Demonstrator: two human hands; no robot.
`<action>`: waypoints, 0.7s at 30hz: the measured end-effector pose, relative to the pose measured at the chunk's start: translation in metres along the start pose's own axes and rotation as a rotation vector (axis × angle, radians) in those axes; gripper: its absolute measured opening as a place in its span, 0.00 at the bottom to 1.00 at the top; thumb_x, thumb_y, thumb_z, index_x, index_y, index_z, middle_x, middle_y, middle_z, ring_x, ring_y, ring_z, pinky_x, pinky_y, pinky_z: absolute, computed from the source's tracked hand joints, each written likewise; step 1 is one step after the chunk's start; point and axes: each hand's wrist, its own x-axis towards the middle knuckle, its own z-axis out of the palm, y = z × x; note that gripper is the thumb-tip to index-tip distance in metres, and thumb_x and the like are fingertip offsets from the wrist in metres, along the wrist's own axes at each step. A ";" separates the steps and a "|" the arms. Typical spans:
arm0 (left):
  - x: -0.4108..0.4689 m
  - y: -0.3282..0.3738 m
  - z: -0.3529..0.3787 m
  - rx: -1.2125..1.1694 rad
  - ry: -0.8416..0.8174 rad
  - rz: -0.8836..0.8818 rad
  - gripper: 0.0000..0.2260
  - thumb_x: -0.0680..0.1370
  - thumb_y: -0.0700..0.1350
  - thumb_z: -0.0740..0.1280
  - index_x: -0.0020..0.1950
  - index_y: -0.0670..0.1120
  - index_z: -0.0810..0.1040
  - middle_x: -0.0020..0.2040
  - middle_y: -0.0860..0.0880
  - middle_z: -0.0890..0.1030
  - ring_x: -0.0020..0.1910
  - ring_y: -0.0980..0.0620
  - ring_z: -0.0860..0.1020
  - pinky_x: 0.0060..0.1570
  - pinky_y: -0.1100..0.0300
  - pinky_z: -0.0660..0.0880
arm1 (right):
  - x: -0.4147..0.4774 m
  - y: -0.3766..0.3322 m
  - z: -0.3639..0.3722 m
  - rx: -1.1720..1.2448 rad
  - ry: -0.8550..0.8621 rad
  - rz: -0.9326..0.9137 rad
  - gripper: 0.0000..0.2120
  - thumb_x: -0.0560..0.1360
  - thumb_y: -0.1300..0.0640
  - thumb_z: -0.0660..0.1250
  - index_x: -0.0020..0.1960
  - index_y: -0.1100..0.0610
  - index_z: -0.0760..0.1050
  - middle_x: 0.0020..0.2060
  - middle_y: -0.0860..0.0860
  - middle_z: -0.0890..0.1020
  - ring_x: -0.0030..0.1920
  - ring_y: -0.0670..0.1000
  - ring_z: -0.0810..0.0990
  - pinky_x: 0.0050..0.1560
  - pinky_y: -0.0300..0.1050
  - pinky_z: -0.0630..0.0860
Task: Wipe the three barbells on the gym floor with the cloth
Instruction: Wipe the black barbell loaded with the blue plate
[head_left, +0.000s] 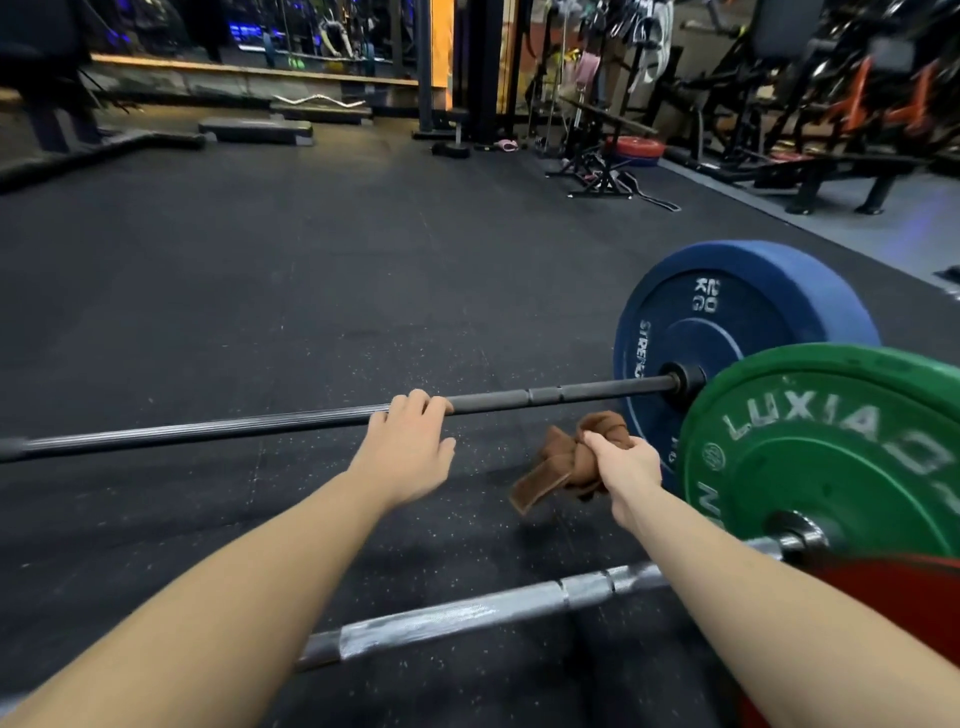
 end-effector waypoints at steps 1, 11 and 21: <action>0.004 -0.003 0.002 0.015 0.007 0.010 0.19 0.84 0.53 0.58 0.74 0.50 0.66 0.68 0.50 0.69 0.66 0.47 0.67 0.67 0.50 0.65 | 0.007 0.002 -0.002 0.018 0.005 0.010 0.14 0.74 0.53 0.76 0.56 0.55 0.77 0.46 0.53 0.83 0.46 0.53 0.81 0.46 0.46 0.76; 0.036 -0.038 0.029 0.151 -0.076 -0.055 0.30 0.85 0.53 0.57 0.84 0.48 0.50 0.84 0.47 0.50 0.83 0.45 0.49 0.80 0.46 0.51 | 0.075 0.012 -0.024 0.174 0.043 0.117 0.26 0.76 0.47 0.73 0.67 0.58 0.69 0.57 0.58 0.82 0.51 0.60 0.84 0.50 0.65 0.83; 0.035 -0.044 0.052 0.350 -0.128 -0.083 0.41 0.82 0.62 0.58 0.84 0.47 0.37 0.84 0.44 0.44 0.83 0.39 0.44 0.80 0.43 0.45 | 0.103 -0.032 -0.032 0.010 0.269 -0.027 0.20 0.81 0.56 0.65 0.67 0.57 0.60 0.61 0.61 0.75 0.56 0.59 0.76 0.58 0.49 0.72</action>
